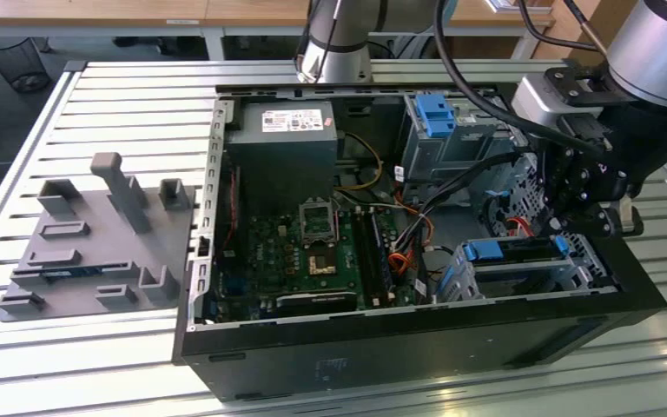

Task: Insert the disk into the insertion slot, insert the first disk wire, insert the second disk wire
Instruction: 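Insert the first disk wire, then insert the second disk wire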

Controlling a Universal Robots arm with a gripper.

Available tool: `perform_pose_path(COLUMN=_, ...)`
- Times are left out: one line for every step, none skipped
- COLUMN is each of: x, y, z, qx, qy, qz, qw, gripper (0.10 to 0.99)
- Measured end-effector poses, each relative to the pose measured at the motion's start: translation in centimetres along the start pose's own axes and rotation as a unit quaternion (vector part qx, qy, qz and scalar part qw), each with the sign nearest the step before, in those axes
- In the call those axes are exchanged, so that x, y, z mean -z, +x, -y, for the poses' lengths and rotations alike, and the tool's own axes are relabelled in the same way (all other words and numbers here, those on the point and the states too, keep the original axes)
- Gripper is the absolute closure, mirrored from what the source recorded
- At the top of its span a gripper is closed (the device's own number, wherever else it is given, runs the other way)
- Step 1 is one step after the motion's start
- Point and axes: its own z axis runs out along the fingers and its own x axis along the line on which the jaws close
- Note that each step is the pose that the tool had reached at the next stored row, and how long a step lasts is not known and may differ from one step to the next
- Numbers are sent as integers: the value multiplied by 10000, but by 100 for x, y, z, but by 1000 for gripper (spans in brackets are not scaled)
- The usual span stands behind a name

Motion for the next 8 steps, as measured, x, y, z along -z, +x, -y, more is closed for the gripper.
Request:
perform_pose_path(x=0, y=0, z=0, qx=0, qy=0, qz=1, qw=10000, gripper=980)
perform_pose_path(x=1, y=0, z=0, qx=0, qy=0, qz=1, qw=10000, gripper=980)
perform_pose_path(x=1, y=0, z=0, qx=0, qy=0, qz=-1, qw=10000, gripper=980)
perform_pose_path(x=3, y=0, z=0, qx=0, qy=0, qz=-4, qw=10000, gripper=980)
perform_pose_path(x=3, y=0, z=-1, qx=1, qy=0, qz=-6, qw=10000, gripper=980)
perform_pose_path(x=3, y=0, z=-4, qx=1, qy=0, qz=-6, qw=10000, gripper=980)
perform_pose_path(x=3, y=0, z=-10, qx=0, qy=0, qz=-8, qw=10000, gripper=980)
perform_pose_path(x=4, y=0, z=-16, qx=0, qy=0, qz=-8, qw=10000, gripper=980)
